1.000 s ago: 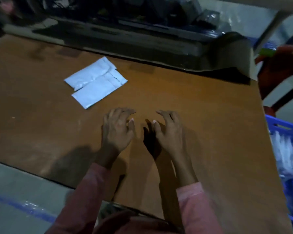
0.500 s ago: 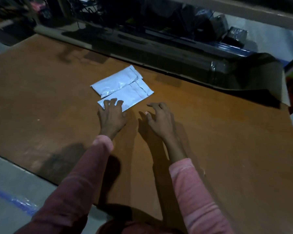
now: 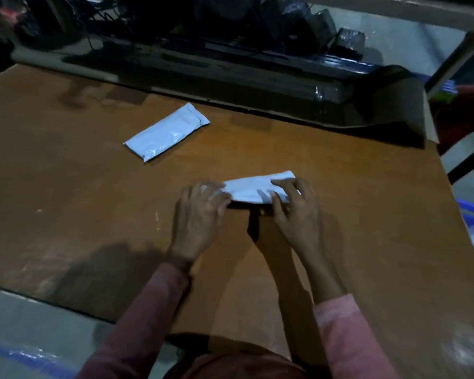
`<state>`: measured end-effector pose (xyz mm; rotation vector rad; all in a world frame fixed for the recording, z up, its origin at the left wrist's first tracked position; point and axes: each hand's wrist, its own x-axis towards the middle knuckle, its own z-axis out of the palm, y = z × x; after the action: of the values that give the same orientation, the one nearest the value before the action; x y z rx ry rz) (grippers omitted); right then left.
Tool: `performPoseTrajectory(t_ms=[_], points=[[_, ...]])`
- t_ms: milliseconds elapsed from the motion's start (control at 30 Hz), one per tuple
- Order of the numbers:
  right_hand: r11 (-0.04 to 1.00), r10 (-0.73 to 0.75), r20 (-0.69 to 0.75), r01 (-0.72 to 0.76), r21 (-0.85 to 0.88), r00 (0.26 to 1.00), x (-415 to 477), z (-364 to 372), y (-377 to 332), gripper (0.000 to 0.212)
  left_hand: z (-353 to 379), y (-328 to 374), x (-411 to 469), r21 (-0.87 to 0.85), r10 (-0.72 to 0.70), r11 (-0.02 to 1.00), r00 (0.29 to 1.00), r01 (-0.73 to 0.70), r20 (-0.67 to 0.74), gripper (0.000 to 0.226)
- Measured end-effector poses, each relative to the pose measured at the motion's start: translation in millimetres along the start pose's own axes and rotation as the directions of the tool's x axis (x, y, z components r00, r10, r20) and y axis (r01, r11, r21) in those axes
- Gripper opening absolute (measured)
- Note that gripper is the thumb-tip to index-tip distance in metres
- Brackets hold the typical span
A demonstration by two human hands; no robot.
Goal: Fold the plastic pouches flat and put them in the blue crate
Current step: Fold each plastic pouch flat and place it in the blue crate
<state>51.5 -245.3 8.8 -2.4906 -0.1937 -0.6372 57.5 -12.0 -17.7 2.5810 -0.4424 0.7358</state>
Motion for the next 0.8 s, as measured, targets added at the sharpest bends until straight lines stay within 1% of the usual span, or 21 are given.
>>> performPoseTrajectory(t_ms=[67, 133, 200, 267, 333, 400, 467, 500, 567, 633, 667, 733, 800], points=[[0.998, 0.047, -0.058, -0.050, -0.048, 0.997, -27, -20, 12, 0.025, 6, 30, -19, -0.064, 0.066, 0.996, 0.998, -0.065, 0.006, 0.010], [0.992, 0.101, -0.094, -0.107, -0.063, 0.990, -55, -34, 24, 0.026, 16, 49, -37, -0.099, 0.086, 0.992, 0.996, -0.082, 0.037, 0.011], [0.985, 0.148, -0.066, -0.153, -0.076, 0.987, -78, -41, 33, 0.026, 26, 60, -51, -0.111, 0.084, 0.991, 0.994, -0.076, 0.070, 0.012], [0.972, 0.189, 0.011, -0.186, -0.144, 0.982, -92, -43, 39, 0.026, 33, 68, -61, -0.115, 0.076, 0.991, 0.992, -0.065, 0.096, 0.011], [0.964, 0.203, 0.073, -0.186, -0.189, 0.977, -98, -45, 43, 0.030, 36, 73, -65, -0.109, 0.063, 0.993, 0.992, -0.051, 0.108, 0.009], [0.969, 0.177, 0.068, -0.162, -0.185, 0.982, -95, -49, 45, 0.030, 33, 78, -64, -0.099, 0.032, 0.995, 0.995, -0.022, 0.099, 0.007], [0.968, 0.176, 0.027, -0.168, -0.185, 0.984, -89, -54, 45, 0.033, 26, 88, -59, -0.105, -0.001, 0.994, 0.996, 0.010, 0.089, 0.014], [0.963, 0.200, 0.019, -0.193, -0.188, 0.980, -88, -53, 43, 0.038, 24, 94, -56, -0.106, -0.007, 0.994, 0.995, 0.018, 0.103, 0.020], [0.951, 0.258, 0.076, -0.239, -0.194, 0.963, -91, -46, 40, 0.053, 25, 104, -48, -0.084, -0.001, 0.996, 0.983, 0.016, 0.182, 0.035], [0.956, 0.264, 0.197, -0.230, -0.181, 0.944, -95, -35, 40, 0.062, 34, 109, -39, -0.045, 0.011, 0.999, 0.960, 0.001, 0.280, 0.048], [0.954, 0.279, 0.250, -0.238, -0.180, 0.927, -94, -30, 40, 0.063, 40, 110, -34, -0.017, 0.019, 1.000, 0.944, -0.015, 0.328, 0.053], [0.946, 0.298, 0.311, -0.237, -0.220, 0.902, -91, -25, 41, 0.061, 55, 110, -29, 0.027, 0.023, 0.999, 0.912, -0.038, 0.410, 0.058], [0.938, 0.282, 0.345, -0.183, -0.294, 0.895, -88, -22, 42, 0.059, 66, 110, -30, 0.032, 0.021, 0.999, 0.885, -0.040, 0.465, 0.060]])
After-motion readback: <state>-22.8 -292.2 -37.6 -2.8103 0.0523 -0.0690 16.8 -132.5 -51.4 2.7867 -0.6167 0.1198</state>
